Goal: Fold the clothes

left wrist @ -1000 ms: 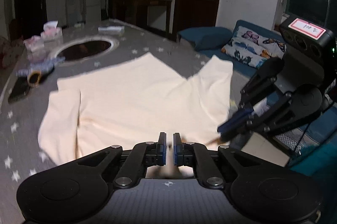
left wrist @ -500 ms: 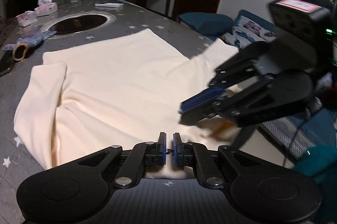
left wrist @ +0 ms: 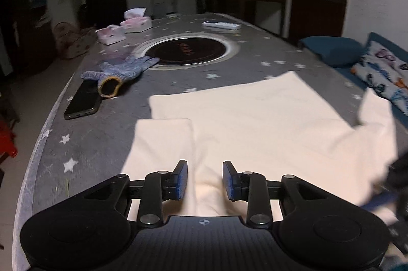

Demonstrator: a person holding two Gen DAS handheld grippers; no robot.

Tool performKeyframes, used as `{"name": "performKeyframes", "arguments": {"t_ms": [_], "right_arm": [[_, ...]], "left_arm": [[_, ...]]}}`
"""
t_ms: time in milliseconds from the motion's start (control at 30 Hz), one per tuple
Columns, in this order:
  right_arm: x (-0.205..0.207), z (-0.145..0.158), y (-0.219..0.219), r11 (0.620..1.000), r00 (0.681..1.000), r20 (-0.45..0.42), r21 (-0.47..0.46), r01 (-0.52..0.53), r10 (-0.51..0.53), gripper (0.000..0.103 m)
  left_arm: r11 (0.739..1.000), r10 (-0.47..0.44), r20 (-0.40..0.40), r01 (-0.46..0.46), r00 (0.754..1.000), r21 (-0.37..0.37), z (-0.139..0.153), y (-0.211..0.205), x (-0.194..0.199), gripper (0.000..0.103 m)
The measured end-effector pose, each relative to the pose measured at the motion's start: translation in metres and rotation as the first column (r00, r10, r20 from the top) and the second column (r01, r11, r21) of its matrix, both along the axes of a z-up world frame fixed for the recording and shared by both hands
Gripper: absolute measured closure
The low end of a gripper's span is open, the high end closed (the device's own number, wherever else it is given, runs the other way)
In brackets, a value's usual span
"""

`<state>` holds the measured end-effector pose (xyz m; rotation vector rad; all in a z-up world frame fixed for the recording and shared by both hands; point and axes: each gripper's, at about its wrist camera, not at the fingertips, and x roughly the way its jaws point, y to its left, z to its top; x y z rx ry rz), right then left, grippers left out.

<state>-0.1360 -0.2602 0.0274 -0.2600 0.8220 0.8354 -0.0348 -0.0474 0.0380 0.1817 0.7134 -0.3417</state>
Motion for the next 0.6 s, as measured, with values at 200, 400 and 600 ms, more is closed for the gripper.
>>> {"name": "performKeyframes", "arguments": {"t_ms": [200,400,600], "right_arm": [[0.002,-0.001,-0.001,1.0,1.0,-0.006,0.008,-0.002,0.002,0.076],[0.004,-0.002,-0.001,1.0,1.0,-0.01,0.015,-0.007,0.007,0.073],[0.001,-0.002,0.0,1.0,1.0,-0.004,0.014,-0.006,0.006,0.071]], "left_arm": [[0.997,0.082,-0.034,-0.083,0.996,-0.008,-0.013,0.0,0.046,0.07],[0.997,0.075,-0.021,-0.075,0.997,0.014,-0.019,-0.008,0.061,0.071],[0.991,0.123,-0.032,-0.124,0.992,-0.054,-0.013,0.012,0.065,0.099]]}}
